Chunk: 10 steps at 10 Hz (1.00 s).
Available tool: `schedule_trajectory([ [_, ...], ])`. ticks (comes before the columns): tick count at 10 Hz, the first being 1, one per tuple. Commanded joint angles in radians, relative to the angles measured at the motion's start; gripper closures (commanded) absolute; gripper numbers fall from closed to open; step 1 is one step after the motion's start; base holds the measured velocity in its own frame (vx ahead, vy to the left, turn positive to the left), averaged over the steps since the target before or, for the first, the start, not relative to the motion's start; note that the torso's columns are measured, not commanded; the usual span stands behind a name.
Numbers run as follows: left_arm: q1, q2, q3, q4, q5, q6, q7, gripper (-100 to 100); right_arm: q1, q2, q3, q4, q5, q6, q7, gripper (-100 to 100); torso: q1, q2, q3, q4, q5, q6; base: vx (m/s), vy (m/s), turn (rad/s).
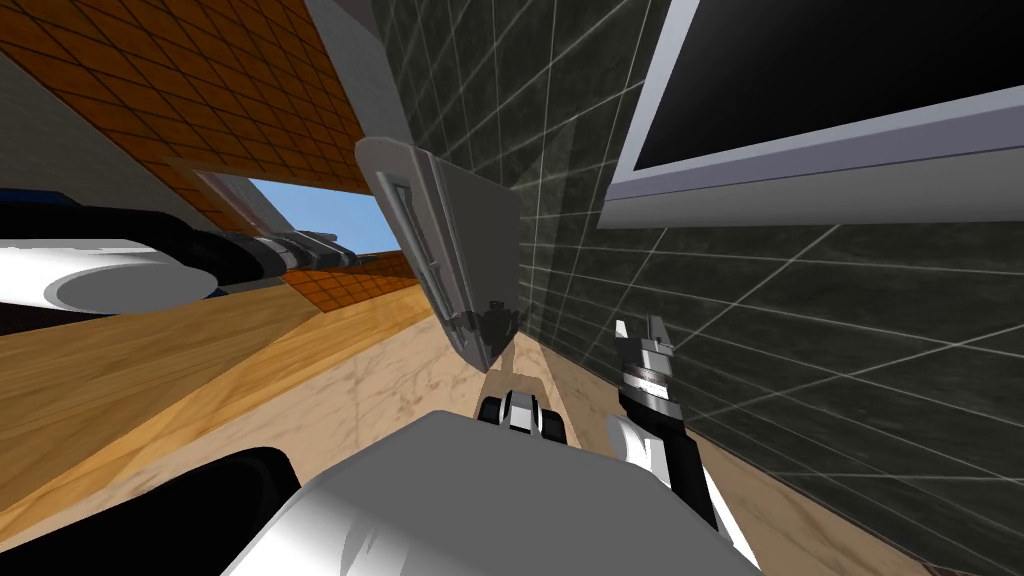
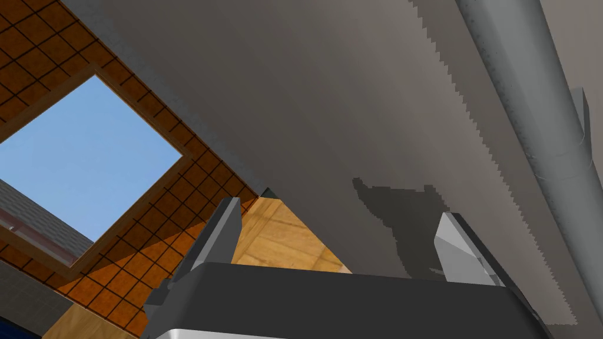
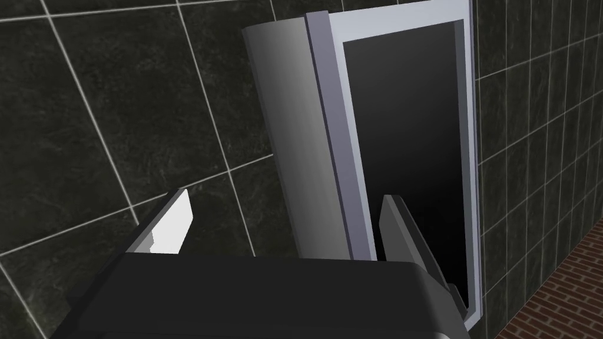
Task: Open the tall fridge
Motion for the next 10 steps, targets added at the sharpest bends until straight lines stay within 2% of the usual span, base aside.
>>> schedule_trajectory([
  [1,0.006,0.014,0.034,0.007,0.004,0.014,0.016,-100,0.000,0.000,0.000,0.000,0.000,0.000,0.000,0,-0.004,0.000,0.000,0.000,-0.001,0.000,0.137,-0.162,0.016],
  [5,0.016,0.036,0.095,0.018,0.015,0.040,0.039,-100,0.000,0.000,0.000,0.000,0.000,0.000,0.000,0,-0.003,-0.001,-0.001,0.000,-0.001,0.000,0.152,-0.150,0.015],
  [6,0.015,0.031,0.084,0.019,0.019,0.032,0.027,-100,0.000,0.000,0.000,0.000,0.000,0.000,0.000,0,-0.001,-0.001,-0.001,0.000,-0.001,0.000,0.072,-0.061,0.006],
  [7,0.022,0.047,0.114,0.024,0.021,0.052,0.035,-100,0.000,0.000,0.000,0.000,0.000,0.000,0.000,0,0.003,0.003,0.002,0.001,0.001,0.000,0.111,0.002,0.007],
  [8,0.019,0.042,0.100,0.021,0.016,0.042,0.034,-100,0.000,0.000,0.000,0.000,0.000,0.000,0.000,0,0.005,0.000,0.001,0.001,0.002,0.000,0.070,0.005,0.003],
  [9,0.019,0.043,0.102,0.021,0.016,0.044,0.036,100,0.000,0.000,0.000,0.000,0.000,0.000,0.000,0,0.002,0.002,0.001,0.000,0.001,0.000,0.012,0.003,0.009],
  [10,0.021,0.052,0.113,0.000,0.028,0.038,0.041,100,0.000,0.000,0.000,0.000,0.000,0.000,0.000,0,-0.001,0.002,0.002,0.000,0.000,0.001,-0.107,0.161,-0.003],
])
